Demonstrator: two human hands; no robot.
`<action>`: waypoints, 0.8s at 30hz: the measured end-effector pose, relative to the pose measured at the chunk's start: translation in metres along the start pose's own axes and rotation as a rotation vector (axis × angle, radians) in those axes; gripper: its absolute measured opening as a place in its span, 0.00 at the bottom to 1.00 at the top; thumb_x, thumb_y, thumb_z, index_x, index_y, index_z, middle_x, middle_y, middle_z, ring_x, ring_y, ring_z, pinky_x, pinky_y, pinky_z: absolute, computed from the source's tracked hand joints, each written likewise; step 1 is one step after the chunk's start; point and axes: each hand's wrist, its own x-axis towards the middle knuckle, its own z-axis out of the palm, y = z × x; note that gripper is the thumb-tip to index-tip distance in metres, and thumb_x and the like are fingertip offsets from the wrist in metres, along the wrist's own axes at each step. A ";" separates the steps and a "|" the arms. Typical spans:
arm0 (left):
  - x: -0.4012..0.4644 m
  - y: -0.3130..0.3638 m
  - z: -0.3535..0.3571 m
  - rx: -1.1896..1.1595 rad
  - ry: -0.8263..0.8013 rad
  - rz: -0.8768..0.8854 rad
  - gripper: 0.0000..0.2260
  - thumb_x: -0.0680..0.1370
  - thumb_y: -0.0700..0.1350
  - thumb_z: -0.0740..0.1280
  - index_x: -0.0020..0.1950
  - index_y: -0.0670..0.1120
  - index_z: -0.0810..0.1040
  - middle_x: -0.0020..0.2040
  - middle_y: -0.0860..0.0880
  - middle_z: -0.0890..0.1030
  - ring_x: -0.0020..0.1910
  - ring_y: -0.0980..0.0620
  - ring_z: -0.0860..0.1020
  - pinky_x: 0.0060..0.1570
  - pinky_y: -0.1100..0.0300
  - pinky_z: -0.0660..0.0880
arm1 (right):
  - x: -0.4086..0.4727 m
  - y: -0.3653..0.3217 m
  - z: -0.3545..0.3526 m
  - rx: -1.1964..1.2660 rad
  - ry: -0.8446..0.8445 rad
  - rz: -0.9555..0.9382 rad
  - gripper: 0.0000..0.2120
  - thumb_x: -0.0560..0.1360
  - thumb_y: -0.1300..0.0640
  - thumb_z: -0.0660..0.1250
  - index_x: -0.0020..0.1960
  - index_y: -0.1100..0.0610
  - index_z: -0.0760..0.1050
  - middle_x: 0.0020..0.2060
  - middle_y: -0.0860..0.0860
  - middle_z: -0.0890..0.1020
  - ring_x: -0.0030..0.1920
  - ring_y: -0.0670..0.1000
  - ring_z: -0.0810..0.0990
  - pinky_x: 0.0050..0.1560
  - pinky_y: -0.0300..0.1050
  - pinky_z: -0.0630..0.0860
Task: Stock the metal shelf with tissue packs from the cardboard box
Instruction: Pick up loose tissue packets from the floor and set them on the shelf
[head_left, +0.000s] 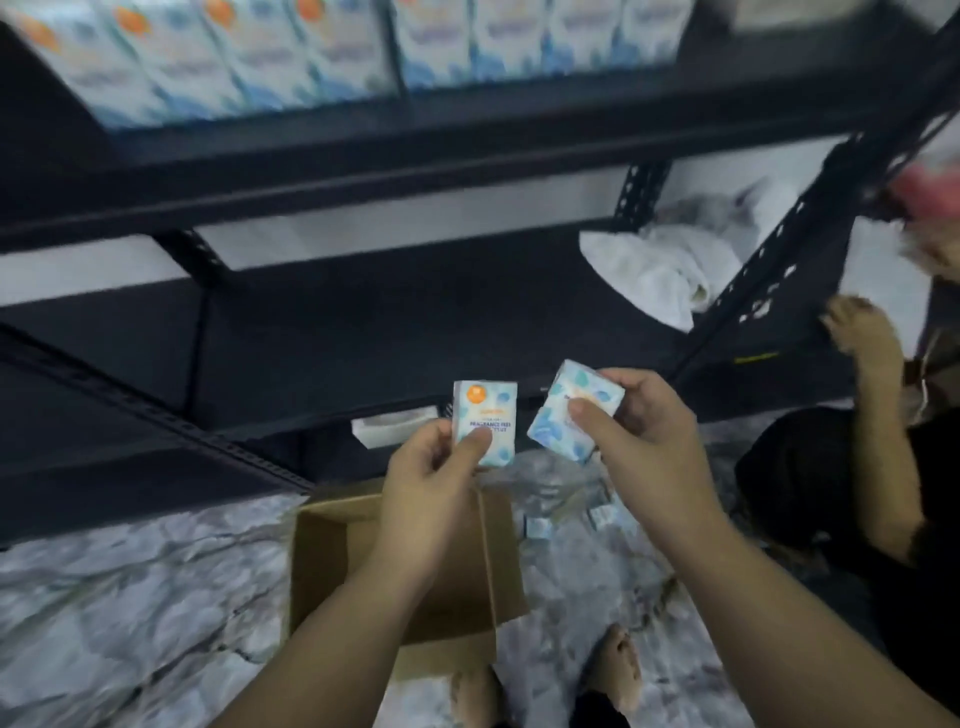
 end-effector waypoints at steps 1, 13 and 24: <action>-0.007 0.010 -0.011 -0.012 0.016 0.016 0.05 0.81 0.46 0.71 0.54 0.46 0.84 0.47 0.50 0.88 0.49 0.49 0.87 0.50 0.50 0.82 | -0.006 -0.015 0.008 -0.004 -0.016 -0.024 0.11 0.76 0.60 0.76 0.56 0.53 0.79 0.48 0.49 0.87 0.49 0.48 0.87 0.47 0.46 0.84; -0.043 0.092 -0.112 -0.139 0.223 0.177 0.04 0.81 0.45 0.70 0.54 0.47 0.84 0.50 0.52 0.88 0.50 0.53 0.86 0.50 0.54 0.79 | -0.020 -0.110 0.096 -0.002 -0.313 -0.161 0.15 0.77 0.61 0.75 0.62 0.52 0.77 0.52 0.47 0.87 0.51 0.46 0.87 0.40 0.38 0.81; -0.034 0.147 -0.149 -0.144 0.410 0.282 0.06 0.81 0.45 0.70 0.56 0.45 0.83 0.51 0.49 0.88 0.53 0.48 0.86 0.58 0.44 0.81 | 0.023 -0.167 0.149 0.008 -0.531 -0.276 0.16 0.76 0.62 0.75 0.61 0.53 0.78 0.49 0.46 0.87 0.48 0.46 0.87 0.39 0.36 0.79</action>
